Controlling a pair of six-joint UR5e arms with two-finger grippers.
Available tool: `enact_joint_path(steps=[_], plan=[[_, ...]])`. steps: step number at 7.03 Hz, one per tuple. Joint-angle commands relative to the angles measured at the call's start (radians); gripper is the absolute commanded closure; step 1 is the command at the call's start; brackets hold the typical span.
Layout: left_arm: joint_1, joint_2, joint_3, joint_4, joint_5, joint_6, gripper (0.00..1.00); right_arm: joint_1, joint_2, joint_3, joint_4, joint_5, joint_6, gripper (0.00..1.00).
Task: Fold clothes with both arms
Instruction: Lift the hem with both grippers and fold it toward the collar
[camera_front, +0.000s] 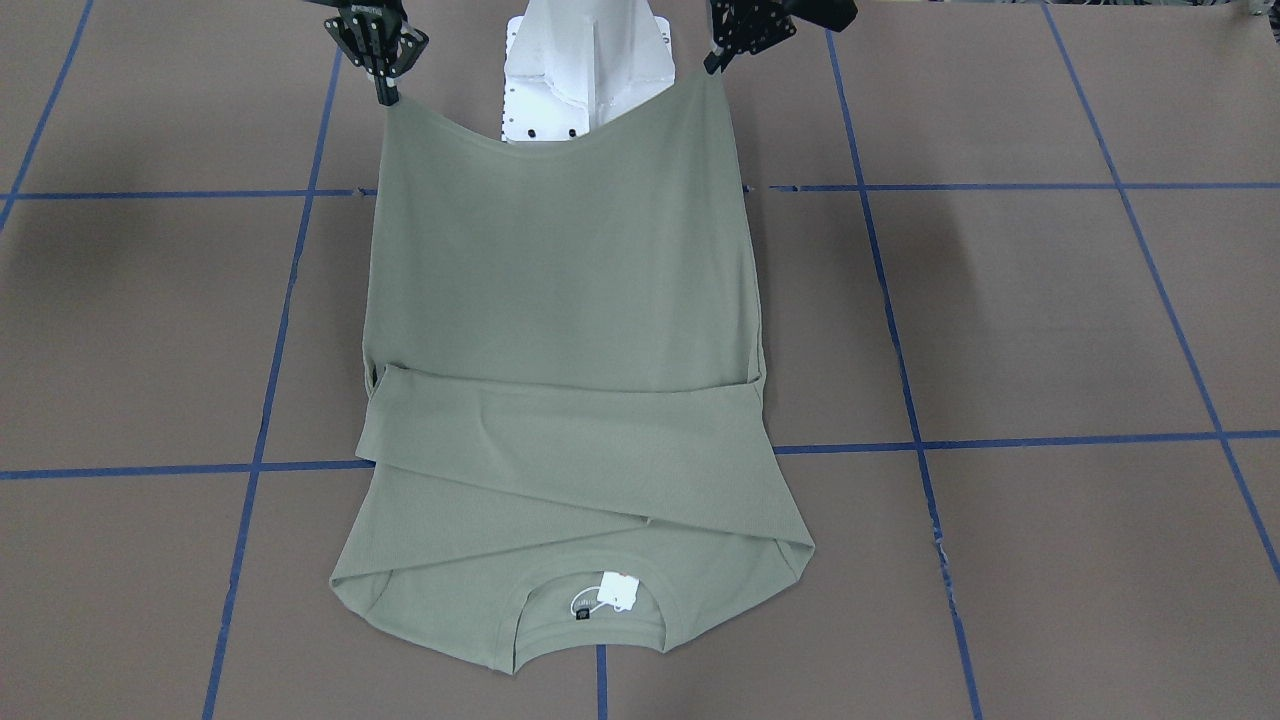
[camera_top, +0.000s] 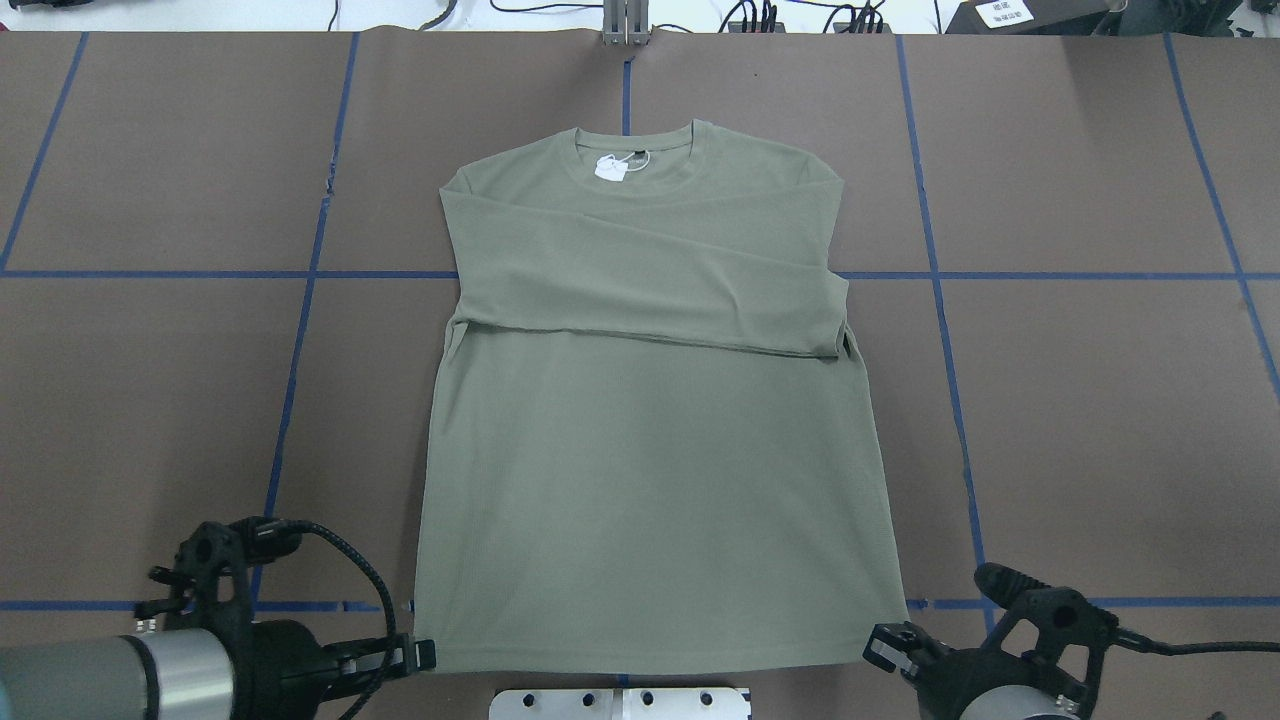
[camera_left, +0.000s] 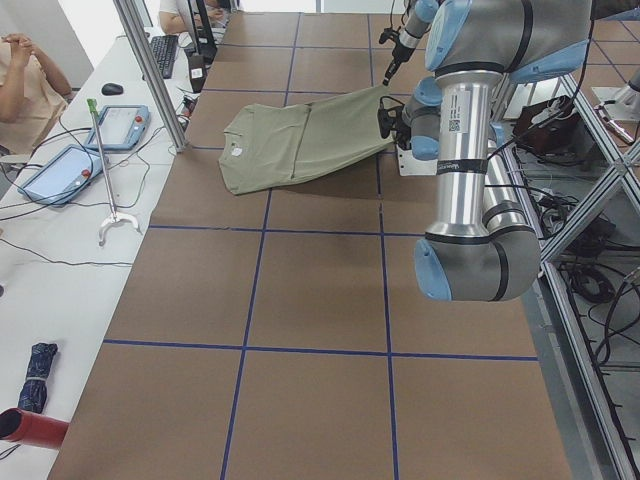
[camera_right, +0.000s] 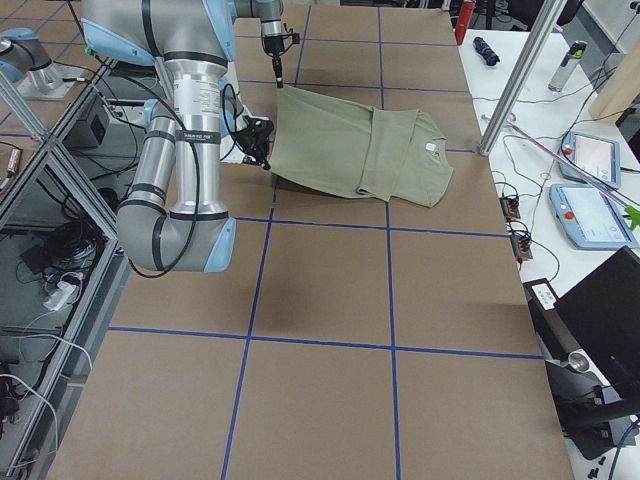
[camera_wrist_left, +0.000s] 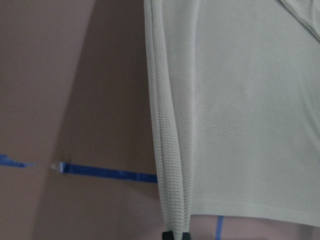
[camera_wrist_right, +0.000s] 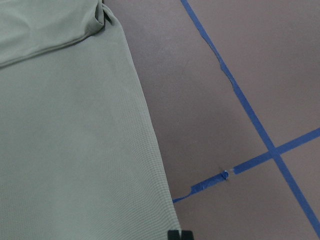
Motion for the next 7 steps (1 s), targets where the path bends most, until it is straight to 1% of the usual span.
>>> enact_joint_path(steps=[1, 2, 3, 4, 5, 6, 7], plan=[[-0.099, -0.102, -0.220, 0.285, -0.177, 0.005, 1.00, 0.079, 0.212, 0.132, -0.316, 0.160, -0.025, 1.00], [-0.144, -0.194, -0.138, 0.307, -0.181, 0.108, 1.00, 0.129, 0.283, 0.103, -0.332, 0.164, -0.134, 1.00], [-0.192, -0.259, -0.045, 0.307, -0.179, 0.192, 1.00, 0.207, 0.328, 0.044, -0.326, 0.170, -0.217, 1.00], [-0.289, -0.303, 0.070, 0.304, -0.182, 0.263, 1.00, 0.304, 0.377, -0.019, -0.310, 0.165, -0.349, 1.00], [-0.386, -0.339, 0.179, 0.303, -0.189, 0.379, 1.00, 0.422, 0.405, -0.141, -0.209, 0.194, -0.435, 1.00], [-0.480, -0.354, 0.270, 0.300, -0.189, 0.459, 1.00, 0.547, 0.407, -0.321, 0.001, 0.292, -0.500, 1.00], [-0.557, -0.374, 0.344, 0.297, -0.189, 0.518, 1.00, 0.641, 0.426, -0.484, 0.164, 0.317, -0.570, 1.00]])
